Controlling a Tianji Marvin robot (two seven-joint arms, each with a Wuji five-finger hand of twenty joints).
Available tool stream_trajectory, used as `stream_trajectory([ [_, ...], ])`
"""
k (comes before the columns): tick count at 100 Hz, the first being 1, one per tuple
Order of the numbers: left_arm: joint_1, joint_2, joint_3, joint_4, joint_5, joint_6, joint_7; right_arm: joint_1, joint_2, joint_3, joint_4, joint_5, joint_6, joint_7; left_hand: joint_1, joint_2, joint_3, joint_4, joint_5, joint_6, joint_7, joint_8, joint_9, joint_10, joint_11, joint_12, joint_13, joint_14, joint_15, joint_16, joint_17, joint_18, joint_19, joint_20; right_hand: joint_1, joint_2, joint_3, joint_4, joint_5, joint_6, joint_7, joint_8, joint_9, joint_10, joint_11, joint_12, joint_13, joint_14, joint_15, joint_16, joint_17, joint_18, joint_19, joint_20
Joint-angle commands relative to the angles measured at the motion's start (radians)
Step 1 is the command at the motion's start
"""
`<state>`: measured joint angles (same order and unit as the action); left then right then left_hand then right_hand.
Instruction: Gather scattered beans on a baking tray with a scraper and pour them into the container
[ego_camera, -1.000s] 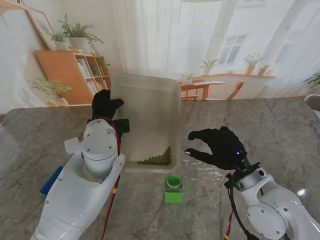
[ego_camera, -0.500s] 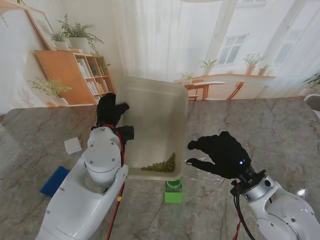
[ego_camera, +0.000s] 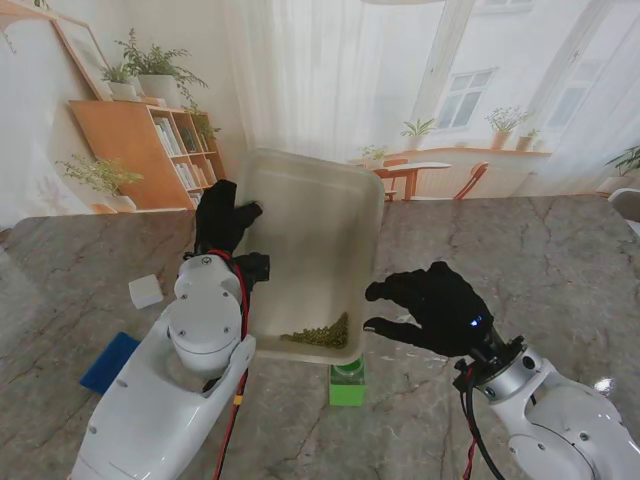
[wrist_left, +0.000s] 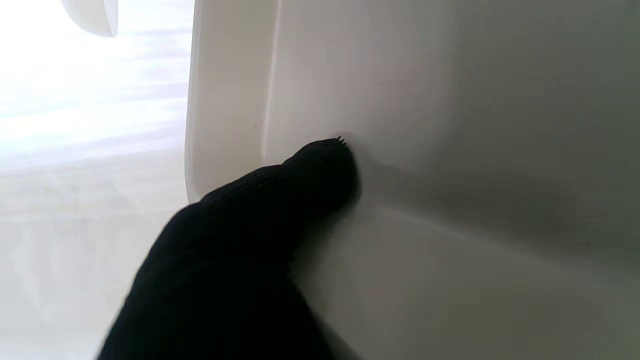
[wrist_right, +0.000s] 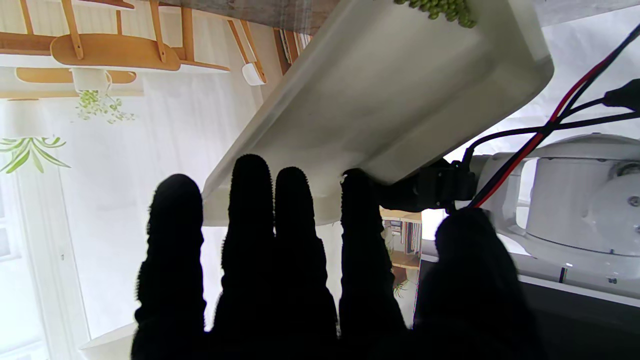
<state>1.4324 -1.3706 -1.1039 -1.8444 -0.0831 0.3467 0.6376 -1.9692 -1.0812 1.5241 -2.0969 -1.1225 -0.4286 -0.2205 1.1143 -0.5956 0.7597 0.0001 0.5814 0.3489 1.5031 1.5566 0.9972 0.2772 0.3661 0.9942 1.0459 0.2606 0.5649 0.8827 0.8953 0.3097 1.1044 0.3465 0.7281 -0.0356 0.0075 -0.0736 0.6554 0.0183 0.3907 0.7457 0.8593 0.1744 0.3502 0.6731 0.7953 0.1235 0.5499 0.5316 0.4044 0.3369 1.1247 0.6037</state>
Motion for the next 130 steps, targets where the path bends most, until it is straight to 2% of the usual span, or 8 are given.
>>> stream_trajectory([
  [1, 0.001, 0.002, 0.009, -0.014, 0.017, -0.011, -0.010, -0.001, 0.004, 0.000, -0.002, 0.005, 0.001, 0.021, 0.059, 0.030, 0.070, 0.113, 0.001, 0.001, -0.005, 0.013, 0.052, -0.139, 0.063, 0.013, 0.039, -0.096, 0.013, 0.010, 0.054, -0.179, 0.089, 0.095, 0.019, 0.040, -0.013, 0.035, 0.006, -0.016, 0.007, -0.010, 0.003, -0.008, -0.005, -0.011, 0.012, -0.010, -0.012, -0.003, 0.005, 0.004, -0.008, -0.018],
  [33, 0.000, 0.013, 0.023, -0.005, 0.087, -0.043, -0.025, 0.011, 0.005, -0.006, 0.008, 0.029, -0.006, 0.050, 0.057, 0.030, 0.070, 0.118, 0.003, -0.003, -0.004, 0.013, 0.053, -0.141, 0.062, 0.012, 0.042, -0.099, 0.011, 0.008, 0.053, -0.184, 0.089, 0.099, 0.014, 0.043, -0.017, 0.035, 0.004, -0.016, 0.005, -0.012, 0.005, -0.007, -0.007, -0.010, 0.013, -0.010, -0.013, -0.003, 0.006, 0.005, -0.009, -0.017],
  [43, 0.001, 0.013, 0.022, -0.010, 0.082, -0.050, -0.023, 0.017, 0.006, -0.010, 0.012, 0.029, -0.007, 0.054, 0.058, 0.031, 0.069, 0.116, 0.002, -0.003, -0.004, 0.013, 0.053, -0.140, 0.061, 0.013, 0.041, -0.098, 0.011, 0.009, 0.049, -0.169, 0.087, 0.099, 0.014, 0.043, -0.017, 0.035, 0.004, -0.016, 0.005, -0.012, 0.005, -0.007, -0.008, -0.009, 0.012, -0.009, -0.014, -0.003, 0.007, 0.004, -0.009, -0.016],
  [49, -0.001, 0.015, 0.021, -0.010, 0.090, -0.050, -0.026, 0.019, 0.006, -0.011, 0.012, 0.030, -0.007, 0.055, 0.055, 0.030, 0.070, 0.118, 0.003, -0.005, -0.003, 0.013, 0.053, -0.144, 0.061, 0.013, 0.041, -0.101, 0.010, 0.008, 0.052, -0.190, 0.089, 0.100, 0.014, 0.044, -0.016, 0.035, 0.006, -0.015, 0.006, -0.012, 0.004, -0.006, -0.008, -0.009, 0.013, -0.010, -0.014, -0.003, 0.007, 0.004, -0.009, -0.016],
  [80, -0.011, 0.017, 0.024, -0.011, 0.097, -0.071, -0.026, 0.024, 0.006, -0.016, 0.016, 0.029, -0.003, 0.054, 0.054, 0.034, 0.066, 0.122, 0.003, -0.009, -0.004, 0.013, 0.052, -0.147, 0.060, 0.014, 0.039, -0.103, 0.006, 0.009, 0.050, -0.194, 0.085, 0.103, 0.012, 0.044, -0.016, 0.035, 0.003, -0.017, 0.005, -0.012, 0.006, -0.005, -0.007, -0.008, 0.014, -0.012, -0.014, -0.003, 0.008, 0.005, -0.010, -0.015],
  [98, -0.019, 0.016, 0.029, -0.017, 0.095, -0.071, -0.027, 0.025, 0.006, -0.018, 0.017, 0.030, -0.001, 0.052, 0.054, 0.034, 0.064, 0.123, 0.003, -0.012, -0.004, 0.013, 0.053, -0.148, 0.060, 0.015, 0.041, -0.103, 0.006, 0.010, 0.047, -0.174, 0.083, 0.107, 0.013, 0.044, -0.016, 0.035, 0.003, -0.016, 0.005, -0.012, 0.006, -0.008, -0.008, -0.008, 0.015, -0.011, -0.013, -0.002, 0.008, 0.004, -0.010, -0.015],
  [101, -0.020, 0.016, 0.030, -0.019, 0.096, -0.070, -0.027, 0.025, 0.006, -0.018, 0.018, 0.030, -0.001, 0.051, 0.053, 0.034, 0.064, 0.124, 0.003, -0.012, -0.004, 0.013, 0.054, -0.148, 0.060, 0.015, 0.041, -0.103, 0.006, 0.010, 0.050, -0.195, 0.085, 0.108, 0.013, 0.045, -0.016, 0.035, 0.003, -0.017, 0.004, -0.012, 0.007, -0.008, -0.007, -0.008, 0.014, -0.011, -0.013, -0.002, 0.008, 0.004, -0.010, -0.015],
  [130, -0.018, 0.020, 0.035, -0.029, 0.098, -0.071, -0.042, 0.020, 0.005, -0.015, 0.018, 0.028, -0.002, 0.043, 0.053, 0.032, 0.065, 0.126, 0.005, -0.013, -0.003, 0.013, 0.056, -0.147, 0.059, 0.014, 0.042, -0.100, 0.006, 0.010, 0.046, -0.173, 0.085, 0.110, 0.012, 0.044, -0.016, 0.035, 0.005, -0.016, 0.005, -0.012, 0.009, -0.007, -0.006, -0.007, 0.017, -0.010, -0.011, -0.001, 0.009, 0.006, -0.010, -0.014],
])
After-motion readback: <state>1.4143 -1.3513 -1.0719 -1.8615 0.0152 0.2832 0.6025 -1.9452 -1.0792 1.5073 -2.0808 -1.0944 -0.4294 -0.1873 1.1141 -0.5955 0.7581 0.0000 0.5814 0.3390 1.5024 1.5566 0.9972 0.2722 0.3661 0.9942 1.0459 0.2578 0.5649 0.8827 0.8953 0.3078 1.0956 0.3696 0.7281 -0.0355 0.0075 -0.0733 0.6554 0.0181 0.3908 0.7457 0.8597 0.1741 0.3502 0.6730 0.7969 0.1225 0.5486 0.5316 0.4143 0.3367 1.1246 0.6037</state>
